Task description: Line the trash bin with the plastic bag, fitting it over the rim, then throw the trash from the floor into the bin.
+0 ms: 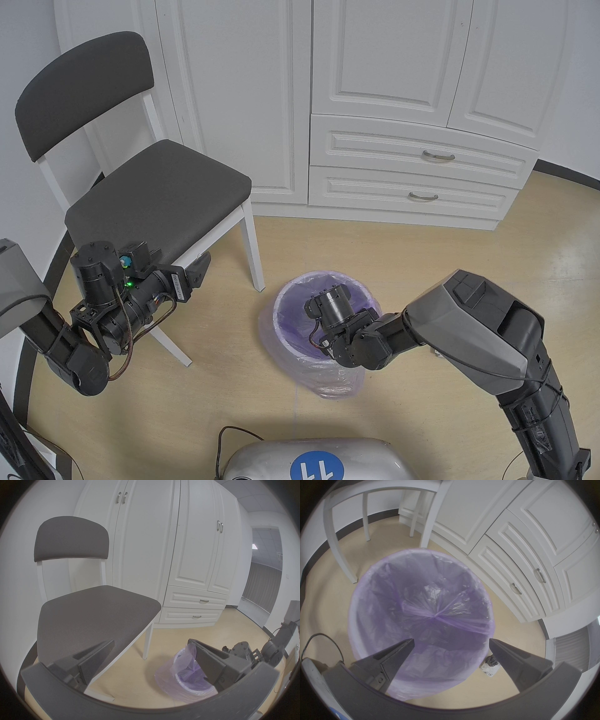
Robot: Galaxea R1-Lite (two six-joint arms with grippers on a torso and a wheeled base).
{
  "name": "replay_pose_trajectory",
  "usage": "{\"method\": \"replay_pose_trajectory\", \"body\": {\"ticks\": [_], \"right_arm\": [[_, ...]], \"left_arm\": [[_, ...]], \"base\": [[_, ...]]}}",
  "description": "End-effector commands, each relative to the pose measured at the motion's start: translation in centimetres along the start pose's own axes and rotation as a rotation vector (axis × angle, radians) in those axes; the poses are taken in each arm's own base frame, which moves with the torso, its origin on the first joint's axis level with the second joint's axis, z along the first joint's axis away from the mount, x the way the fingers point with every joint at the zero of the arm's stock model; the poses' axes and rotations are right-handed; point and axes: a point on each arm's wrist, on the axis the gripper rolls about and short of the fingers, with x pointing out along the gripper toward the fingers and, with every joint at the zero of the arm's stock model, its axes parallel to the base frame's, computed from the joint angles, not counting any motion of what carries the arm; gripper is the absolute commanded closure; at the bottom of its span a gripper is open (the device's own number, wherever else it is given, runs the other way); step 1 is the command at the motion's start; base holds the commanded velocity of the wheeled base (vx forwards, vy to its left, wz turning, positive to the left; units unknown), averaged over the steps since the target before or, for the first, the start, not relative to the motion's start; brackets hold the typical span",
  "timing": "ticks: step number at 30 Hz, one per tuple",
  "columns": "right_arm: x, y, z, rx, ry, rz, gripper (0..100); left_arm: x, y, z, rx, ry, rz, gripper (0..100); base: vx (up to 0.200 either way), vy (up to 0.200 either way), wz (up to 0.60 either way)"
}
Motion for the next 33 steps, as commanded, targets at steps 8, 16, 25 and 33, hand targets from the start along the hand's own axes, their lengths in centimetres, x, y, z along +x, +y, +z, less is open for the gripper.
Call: {"method": "replay_pose_trajectory", "body": {"ticks": [8,16,25,33], "right_arm": [[2.0,-3.0,1.2,0.079,-0.017,-0.055,0],[4.6,-4.8,1.4,0.141,-0.014,-0.144,0],[5.9,-6.2,0.5,0.155,0.016,-0.169,0],[6.4,-6.4,0.0,0.155,0.031,-0.174,0]], "left_arm": [[0.1,0.0,0.0,-0.001,0.0,0.002,0],[0.2,0.1,-0.2,-0.001,0.005,0.003,0],[0.2,0.1,-0.3,0.0,0.009,0.004,0],[0.2,0.1,-0.3,0.001,0.009,0.004,0]], "base": [[0.0,0.0,0.0],[0.0,0.0,0.0],[0.0,0.0,0.0],[0.0,0.0,0.0]]}}
